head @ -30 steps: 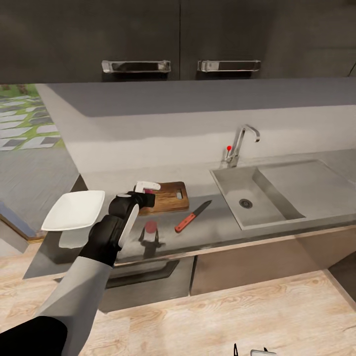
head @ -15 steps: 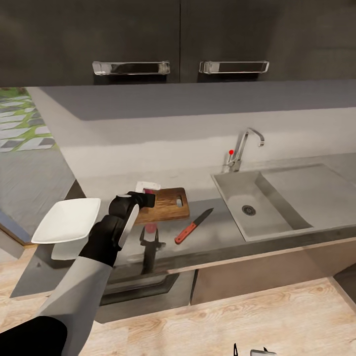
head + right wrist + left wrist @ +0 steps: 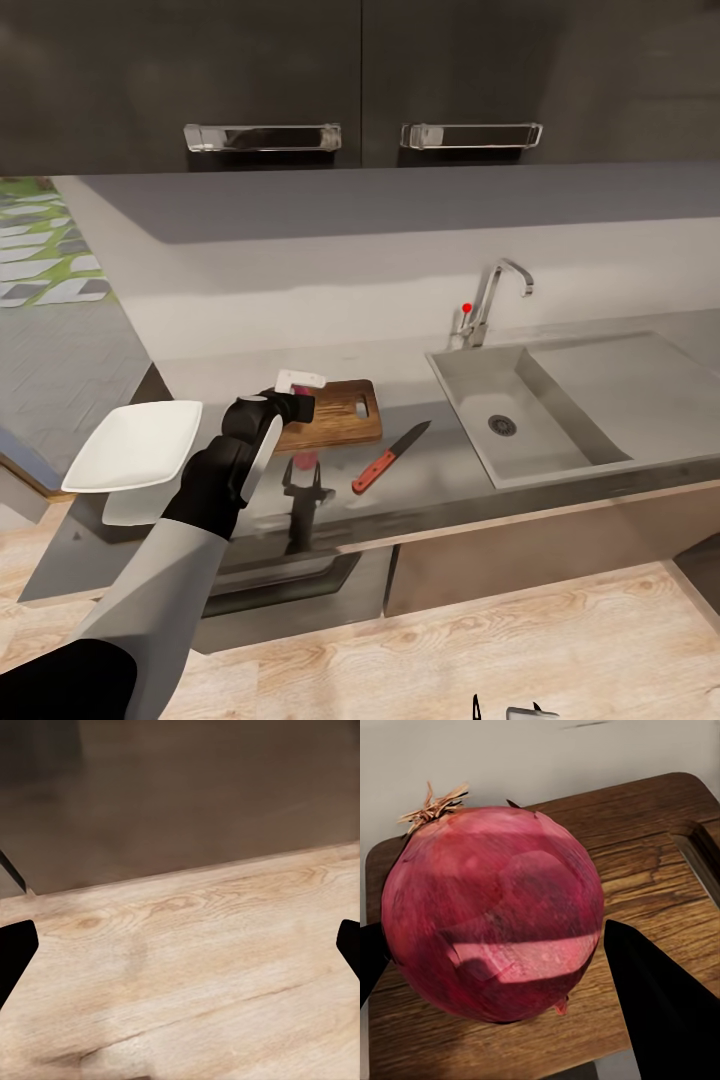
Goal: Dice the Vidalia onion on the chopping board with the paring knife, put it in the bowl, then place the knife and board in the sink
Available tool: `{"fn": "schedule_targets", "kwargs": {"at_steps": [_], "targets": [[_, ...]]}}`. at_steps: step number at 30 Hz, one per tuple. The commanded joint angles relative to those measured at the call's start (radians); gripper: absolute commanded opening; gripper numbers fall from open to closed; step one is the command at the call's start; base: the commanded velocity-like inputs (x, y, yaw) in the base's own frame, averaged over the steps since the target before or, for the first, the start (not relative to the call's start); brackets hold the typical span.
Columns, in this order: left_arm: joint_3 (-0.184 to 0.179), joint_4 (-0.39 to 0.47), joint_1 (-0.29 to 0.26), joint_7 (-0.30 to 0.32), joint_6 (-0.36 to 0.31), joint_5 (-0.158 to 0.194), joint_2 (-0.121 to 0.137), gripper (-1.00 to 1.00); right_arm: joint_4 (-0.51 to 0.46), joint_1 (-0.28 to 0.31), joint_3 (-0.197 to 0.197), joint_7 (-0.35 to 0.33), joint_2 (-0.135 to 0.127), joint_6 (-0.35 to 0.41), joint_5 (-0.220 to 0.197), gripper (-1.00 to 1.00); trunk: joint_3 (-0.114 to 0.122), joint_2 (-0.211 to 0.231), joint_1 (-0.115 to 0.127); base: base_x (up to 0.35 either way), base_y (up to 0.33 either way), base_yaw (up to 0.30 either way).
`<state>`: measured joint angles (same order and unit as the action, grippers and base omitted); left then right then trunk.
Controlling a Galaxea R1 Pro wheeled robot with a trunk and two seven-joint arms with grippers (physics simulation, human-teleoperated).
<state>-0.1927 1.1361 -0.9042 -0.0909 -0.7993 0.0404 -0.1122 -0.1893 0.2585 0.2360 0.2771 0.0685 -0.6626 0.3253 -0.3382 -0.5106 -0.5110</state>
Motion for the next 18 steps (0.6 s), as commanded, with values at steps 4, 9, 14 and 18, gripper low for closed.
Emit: {"fn": "schedule_targets", "kwargs": {"at_steps": [4, 9, 14, 18], "targets": [[-0.002, 0.002, -0.001, -0.006, -0.005, 0.004, 0.0, -1.0, 0.001, 0.001, 0.004, 0.007, 0.001, -0.001, 0.011, 1.0, -0.001, -0.001, 0.0, 0.0, 0.0, 0.0], [-0.002, 0.001, -0.001, -0.006, -0.005, 0.004, 0.0, -1.0, 0.001, 0.001, 0.005, 0.007, 0.001, -0.002, 0.011, 1.0, -0.001, -0.001, 0.0, 0.033, -0.032, 0.0], [-0.002, -0.002, -0.001, -0.006, -0.005, 0.004, 0.0, -1.0, 0.001, 0.001, 0.005, 0.007, 0.001, -0.001, 0.011, 1.0, -0.001, -0.001, 0.0, 0.076, -0.079, 0.0], [-0.002, -0.003, -0.001, -0.006, -0.005, 0.004, 0.0, -1.0, 0.001, 0.001, 0.005, 0.007, 0.001, -0.001, 0.011, 1.0, -0.001, -0.001, 0.0, 0.025, -0.03, 0.0]]}}
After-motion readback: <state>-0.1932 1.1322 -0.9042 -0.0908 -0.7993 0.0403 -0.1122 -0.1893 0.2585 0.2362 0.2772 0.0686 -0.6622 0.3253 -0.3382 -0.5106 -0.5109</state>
